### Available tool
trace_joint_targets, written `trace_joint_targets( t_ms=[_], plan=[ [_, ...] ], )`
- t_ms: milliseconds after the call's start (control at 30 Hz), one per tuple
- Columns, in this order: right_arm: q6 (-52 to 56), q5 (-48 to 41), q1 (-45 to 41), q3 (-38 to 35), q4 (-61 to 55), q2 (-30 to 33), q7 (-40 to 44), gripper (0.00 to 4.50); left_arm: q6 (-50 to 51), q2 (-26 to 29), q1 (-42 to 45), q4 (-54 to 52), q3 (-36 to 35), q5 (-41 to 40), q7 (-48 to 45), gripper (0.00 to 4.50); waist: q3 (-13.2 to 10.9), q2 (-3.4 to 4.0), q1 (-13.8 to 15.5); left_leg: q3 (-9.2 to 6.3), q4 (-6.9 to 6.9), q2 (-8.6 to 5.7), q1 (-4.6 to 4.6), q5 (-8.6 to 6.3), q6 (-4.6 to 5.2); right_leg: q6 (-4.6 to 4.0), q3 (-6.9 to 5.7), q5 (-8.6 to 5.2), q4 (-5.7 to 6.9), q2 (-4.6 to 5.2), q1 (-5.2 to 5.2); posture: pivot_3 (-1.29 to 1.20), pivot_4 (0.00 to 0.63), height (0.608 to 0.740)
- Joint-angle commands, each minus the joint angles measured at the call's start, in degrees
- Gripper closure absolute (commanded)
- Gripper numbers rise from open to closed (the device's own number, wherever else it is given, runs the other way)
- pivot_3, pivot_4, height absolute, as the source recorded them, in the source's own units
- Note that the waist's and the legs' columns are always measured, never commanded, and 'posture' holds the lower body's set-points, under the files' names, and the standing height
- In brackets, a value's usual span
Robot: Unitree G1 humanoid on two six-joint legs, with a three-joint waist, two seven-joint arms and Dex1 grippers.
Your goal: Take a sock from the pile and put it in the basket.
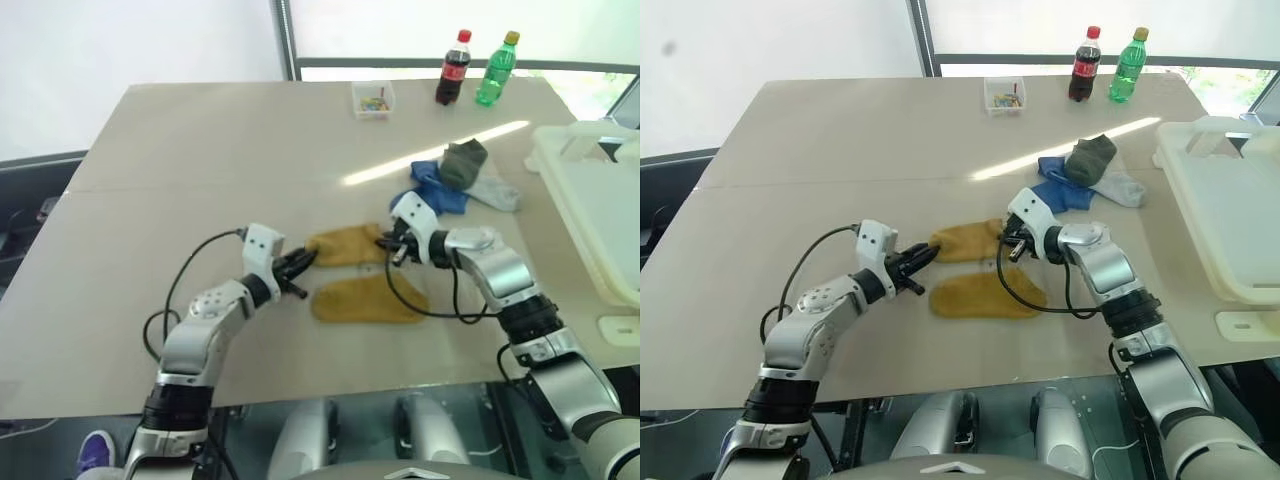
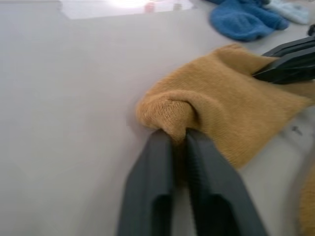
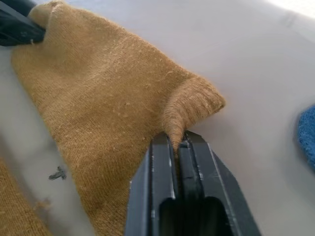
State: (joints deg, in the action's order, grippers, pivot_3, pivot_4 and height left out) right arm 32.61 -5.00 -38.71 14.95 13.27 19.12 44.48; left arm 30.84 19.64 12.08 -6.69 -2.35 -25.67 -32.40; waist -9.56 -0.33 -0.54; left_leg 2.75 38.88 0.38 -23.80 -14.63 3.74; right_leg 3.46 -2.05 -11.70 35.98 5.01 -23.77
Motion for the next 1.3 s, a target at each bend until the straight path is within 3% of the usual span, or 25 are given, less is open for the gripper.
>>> trace_joint_targets(
  t_ms=[33, 100, 200, 400, 633, 933, 1033, 1067, 1100, 1167, 1200, 1300],
  plan=[
    [4.2, -4.39, 1.28, -4.87, -8.76, 2.32, 1.47, 4.5, 2.84, -0.59, -0.38, -6.33, -5.18, -10.4, -3.71, 4.36, -0.03, -0.02, 0.0, -0.01, 0.0, 0.0, -0.02, 0.0, -0.01, 0.0, 0.0, 0.0, 0.01, 0.01, -0.02, 0.0, 0.15, 0.732],
    [8.63, -8.33, 3.11, -6.81, -15.65, 4.06, 3.29, 4.5, 6.59, 0.77, -1.71, -9.75, -7.52, -16.53, -5.72, 4.36, -0.04, -0.01, -0.04, -0.04, 0.0, 0.03, -0.11, 0.0, -0.01, -0.01, -0.02, 0.0, 0.0, 0.03, -0.08, 0.0, 0.15, 0.732],
    [17.91, -15.97, 8.83, -9.6, -31.35, 8.9, 5.73, 4.5, 12.45, 7.53, -6.53, -16.12, -9.55, -23.41, -11.07, 4.36, -0.03, 0.0, -0.22, -0.02, -0.06, 0.07, -0.18, -0.01, -0.02, -0.01, -0.01, -0.01, -0.07, 0.03, -0.18, 0.0, 0.15, 0.732],
    [23.26, -17.84, 19.35, -8.56, -45.23, 14.12, 1.59, 4.5, 15.17, 13.94, -11.37, -18.73, -9.0, -25.54, -13.62, 4.36, -0.03, -0.02, 0.18, -0.04, -0.23, 0.07, -0.06, -0.16, 0.21, -0.27, -0.05, -0.16, -0.12, 0.1, -0.15, 0.0, 0.15, 0.732],
    [21.64, -15.95, 22.8, -5.49, -44.92, 13.64, -3.27, 4.5, 9.88, 14.68, -13.56, -19.4, -1.81, -17.5, -13.93, 4.36, -0.03, -0.02, 0.13, 0.06, -0.14, 0.07, -0.02, -0.12, 0.18, -0.29, 0.05, -0.16, -0.09, 0.11, -0.16, 0.0, 0.15, 0.732],
    [20.67, -15.48, 23.44, -4.41, -44.04, 14.76, -4.44, 4.5, 7.42, 13.38, -13.67, -17.0, -0.7, -13.33, -11.8, 4.36, -0.03, -0.03, 0.35, 0.04, -0.16, 0.06, -0.06, -0.12, 0.17, -0.3, 0.03, -0.17, -0.12, 0.1, -0.17, 0.0, 0.15, 0.732],
    [20.33, -15.09, 23.88, -4.05, -43.76, 15.17, -4.77, 4.5, 6.2, 12.83, -13.51, -16.11, -0.44, -12.0, -11.28, 3.53, -0.04, -0.02, 0.41, 0.02, -0.16, 0.07, -0.06, -0.13, 0.19, -0.29, 0.0, -0.17, -0.12, 0.09, -0.18, 0.0, 0.15, 0.732],
    [20.18, -14.95, 23.99, -3.94, -43.65, 15.28, -4.93, 4.5, 5.78, 12.75, -13.5, -15.97, -0.4, -11.54, -11.24, 2.88, -0.04, -0.03, 0.45, 0.02, -0.16, 0.07, -0.06, -0.13, 0.19, -0.29, -0.01, -0.17, -0.12, 0.08, -0.17, 0.0, 0.15, 0.732],
    [20.15, -15.0, 24.16, -3.81, -43.71, 15.51, -4.84, 4.5, 5.41, 12.91, -13.52, -15.89, -0.3, -11.12, -11.43, 2.66, -0.03, -0.03, 0.48, 0.02, -0.16, 0.07, -0.06, -0.13, 0.19, -0.29, -0.01, -0.17, -0.12, 0.08, -0.17, 0.0, 0.15, 0.732],
    [19.6, -15.03, 24.84, -3.69, -44.13, 16.09, -4.6, 4.5, 4.71, 13.05, -13.81, -15.81, -0.34, -10.24, -11.36, 1.78, -0.04, -0.03, 0.54, 0.03, -0.16, 0.07, -0.06, -0.13, 0.19, -0.29, 0.0, -0.17, -0.12, 0.08, -0.17, 0.0, 0.15, 0.732],
    [19.02, -14.77, 25.06, -3.65, -44.19, 16.24, -4.73, 4.5, 4.37, 13.22, -13.92, -15.64, -0.33, -9.82, -11.46, 1.13, -0.04, -0.03, 0.57, 0.03, -0.16, 0.07, -0.06, -0.13, 0.19, -0.29, 0.0, -0.17, -0.12, 0.08, -0.17, 0.0, 0.15, 0.732],
    [16.54, -14.3, 24.64, -4.49, -42.59, 16.0, -4.9, 4.5, 3.95, 14.16, -14.43, -14.98, -2.02, -10.33, -12.85, 0.05, -0.04, -0.03, 0.65, 0.03, -0.16, 0.07, -0.06, -0.13, 0.2, -0.29, 0.0, -0.17, -0.12, 0.08, -0.17, 0.0, 0.15, 0.732]
  ],
)
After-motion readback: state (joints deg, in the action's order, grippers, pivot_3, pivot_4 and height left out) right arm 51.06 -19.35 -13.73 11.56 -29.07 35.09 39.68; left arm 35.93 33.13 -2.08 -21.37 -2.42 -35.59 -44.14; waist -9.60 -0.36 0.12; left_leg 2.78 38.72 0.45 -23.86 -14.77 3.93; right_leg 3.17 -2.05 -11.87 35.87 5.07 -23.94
